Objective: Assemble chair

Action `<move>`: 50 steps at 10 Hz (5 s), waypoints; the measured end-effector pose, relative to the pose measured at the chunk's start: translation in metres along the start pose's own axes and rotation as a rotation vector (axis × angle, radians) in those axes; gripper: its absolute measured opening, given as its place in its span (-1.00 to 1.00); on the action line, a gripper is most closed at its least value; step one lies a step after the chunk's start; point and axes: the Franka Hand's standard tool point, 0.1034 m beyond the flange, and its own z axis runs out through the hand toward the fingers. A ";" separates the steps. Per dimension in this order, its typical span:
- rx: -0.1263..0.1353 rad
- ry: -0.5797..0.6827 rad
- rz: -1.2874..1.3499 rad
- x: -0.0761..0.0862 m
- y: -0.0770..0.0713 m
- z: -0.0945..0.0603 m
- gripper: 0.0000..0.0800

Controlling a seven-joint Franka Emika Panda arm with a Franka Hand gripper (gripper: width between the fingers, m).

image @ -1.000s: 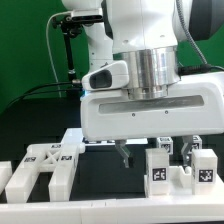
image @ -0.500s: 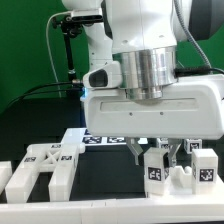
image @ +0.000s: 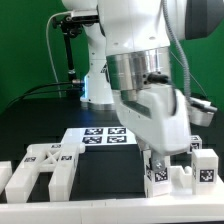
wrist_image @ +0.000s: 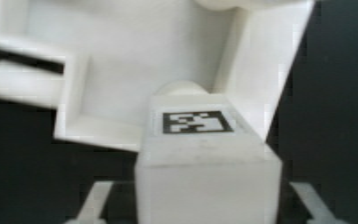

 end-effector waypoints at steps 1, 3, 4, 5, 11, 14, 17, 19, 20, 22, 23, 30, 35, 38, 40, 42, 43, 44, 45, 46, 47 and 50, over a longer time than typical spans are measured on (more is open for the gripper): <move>-0.001 -0.002 0.031 0.000 0.000 -0.001 -0.28; -0.002 -0.002 0.005 0.000 0.000 0.000 -0.03; -0.002 -0.002 0.000 0.000 0.001 0.000 0.33; -0.027 -0.013 -0.198 -0.002 0.002 0.000 0.54; -0.054 -0.065 -0.876 -0.007 0.009 0.008 0.62; -0.081 -0.007 -1.256 -0.009 0.004 0.007 0.62; -0.080 -0.002 -1.107 -0.010 0.004 0.007 0.10; -0.077 0.002 -0.968 -0.011 0.004 0.007 -0.29; -0.076 0.003 -0.916 -0.011 0.004 0.007 -0.29; -0.069 0.008 -0.691 -0.011 0.003 0.007 -0.29; -0.059 0.015 -0.558 -0.012 0.002 0.007 -0.29; 0.007 0.002 -0.048 -0.017 0.001 0.011 -0.11; 0.003 -0.002 -0.802 -0.009 0.002 0.011 0.61; -0.037 0.020 -1.298 -0.007 -0.001 0.009 0.62; -0.043 0.028 -1.342 -0.007 -0.003 0.008 0.62; -0.040 0.028 -1.268 -0.008 -0.003 0.008 -0.07; -0.039 0.029 -1.196 -0.008 -0.003 0.008 -0.07; -0.037 0.030 -1.154 -0.008 -0.003 0.008 -0.29; -0.035 0.032 -1.052 -0.007 -0.003 0.008 -0.29; -0.037 0.039 -0.939 -0.007 -0.003 0.008 -0.29; -0.036 0.042 -0.742 -0.006 -0.003 0.007 -0.29; -0.032 0.037 -0.162 -0.009 -0.001 0.006 -0.29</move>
Offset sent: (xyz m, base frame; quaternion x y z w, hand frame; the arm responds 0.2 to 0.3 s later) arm 0.0000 0.0000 0.0000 0.0000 0.0000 0.0000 1.0000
